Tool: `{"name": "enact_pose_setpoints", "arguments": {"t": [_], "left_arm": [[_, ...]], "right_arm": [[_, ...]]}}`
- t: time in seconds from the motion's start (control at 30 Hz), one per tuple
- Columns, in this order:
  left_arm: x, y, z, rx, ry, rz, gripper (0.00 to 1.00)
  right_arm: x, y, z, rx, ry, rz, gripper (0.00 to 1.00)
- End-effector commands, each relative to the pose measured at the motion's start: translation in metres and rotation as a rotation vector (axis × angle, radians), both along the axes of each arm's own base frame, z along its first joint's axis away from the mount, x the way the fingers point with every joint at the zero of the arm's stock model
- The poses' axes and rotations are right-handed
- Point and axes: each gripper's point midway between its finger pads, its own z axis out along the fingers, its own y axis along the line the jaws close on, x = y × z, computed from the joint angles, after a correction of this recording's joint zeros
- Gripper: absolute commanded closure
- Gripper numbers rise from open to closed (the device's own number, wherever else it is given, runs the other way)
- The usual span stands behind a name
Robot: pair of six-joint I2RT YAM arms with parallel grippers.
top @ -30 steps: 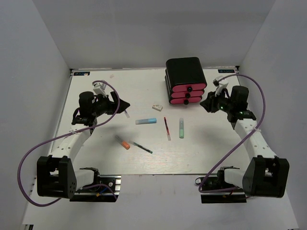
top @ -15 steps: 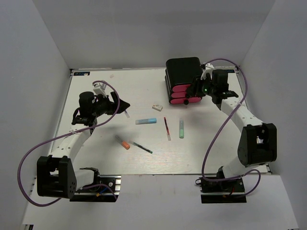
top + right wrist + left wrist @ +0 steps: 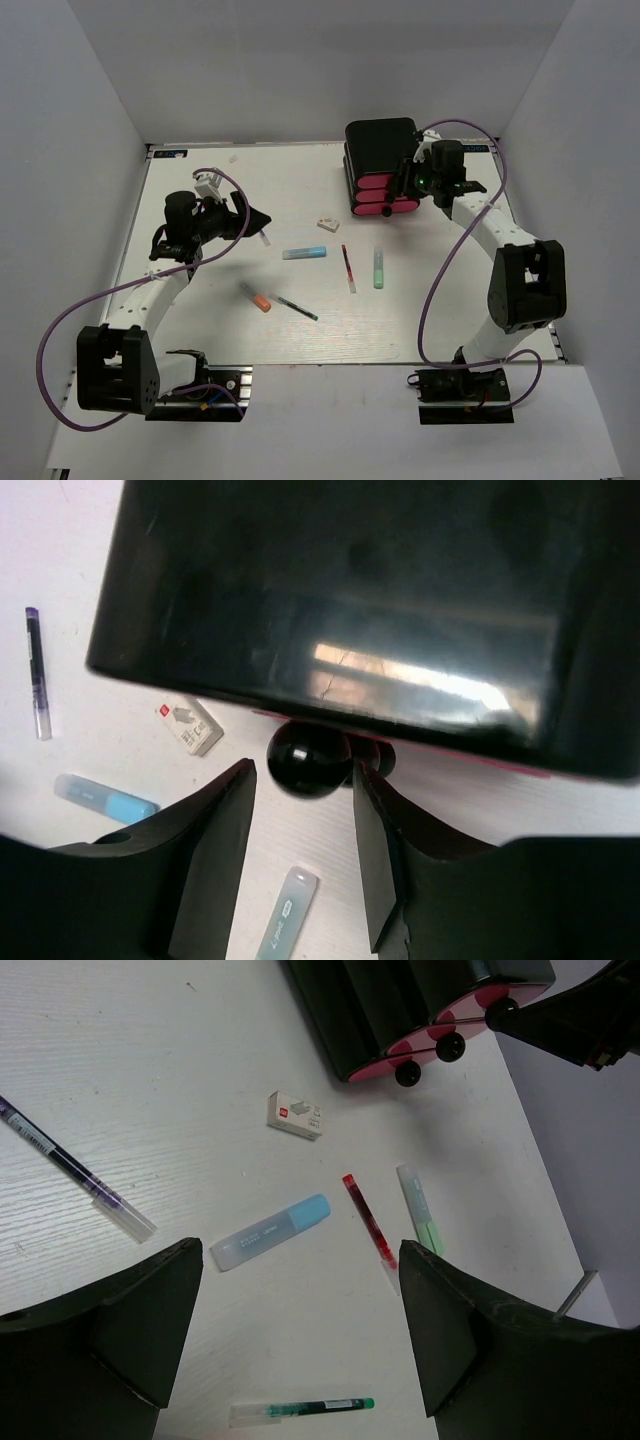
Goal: Sort the stationery into containers
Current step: Open the drawer at the center of the board.
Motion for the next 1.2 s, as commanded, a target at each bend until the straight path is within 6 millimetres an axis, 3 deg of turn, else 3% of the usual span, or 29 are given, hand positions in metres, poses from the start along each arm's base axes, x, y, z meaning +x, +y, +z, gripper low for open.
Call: {"name": "enact_pose_setpoints", "arguments": {"t": [0.0, 0.2, 0.27, 0.4, 0.43, 0.47, 0.5, 0.53, 0.63, 0.73, 0.93, 1.03, 1.07, 1.13, 1.17], "left_arm": [[0.005, 0.001, 0.019, 0.001, -0.051, 0.002, 0.11], [0.006, 0.001, 0.016, 0.002, -0.041, 0.001, 0.11], [0.006, 0.001, 0.016, 0.002, -0.041, 0.001, 0.11], [0.006, 0.0, 0.013, -0.001, -0.032, -0.007, 0.13], [0.006, 0.0, 0.01, -0.001, -0.032, -0.007, 0.16], [0.006, -0.003, 0.012, -0.009, -0.042, -0.029, 0.18], [0.006, -0.005, 0.015, -0.015, -0.057, -0.042, 0.22], [0.004, -0.008, 0.011, -0.035, -0.039, -0.05, 0.28], [0.0, -0.019, 0.004, -0.066, -0.02, -0.111, 0.4], [-0.004, -0.025, -0.004, -0.072, 0.013, -0.143, 0.42], [-0.004, -0.028, -0.011, -0.072, 0.032, -0.151, 0.34], [-0.005, -0.029, -0.013, -0.075, 0.042, -0.16, 0.3], [-0.004, -0.029, -0.013, -0.069, 0.036, -0.162, 0.28], [-0.009, -0.034, -0.016, -0.069, 0.038, -0.197, 0.25], [-0.01, -0.039, -0.017, -0.065, 0.052, -0.219, 0.23]], "right_arm": [[0.017, 0.005, 0.011, 0.002, -0.027, -0.02, 0.5], [0.024, 0.008, 0.016, 0.012, -0.052, -0.025, 0.49], [0.026, 0.008, 0.016, 0.019, -0.049, -0.034, 0.53], [0.024, 0.005, 0.012, 0.019, -0.058, -0.042, 0.76], [0.021, 0.006, 0.019, 0.024, -0.077, -0.033, 0.87], [0.014, -0.001, 0.018, 0.027, -0.07, -0.039, 0.91], [0.008, 0.007, 0.019, 0.026, -0.071, -0.016, 0.95], [0.002, 0.008, 0.011, 0.017, -0.06, -0.001, 0.96], [-0.015, 0.012, 0.018, 0.031, -0.057, 0.061, 0.98], [-0.048, 0.011, 0.005, 0.04, -0.018, 0.101, 1.0], [-0.08, 0.008, -0.007, 0.041, 0.004, 0.129, 1.0], [-0.09, 0.008, -0.018, 0.048, 0.029, 0.136, 0.91], [-0.089, 0.007, -0.017, 0.047, 0.022, 0.132, 0.75], [-0.088, 0.007, -0.017, 0.046, 0.02, 0.137, 0.58], [-0.088, 0.008, -0.016, 0.047, 0.019, 0.142, 0.38]]}}
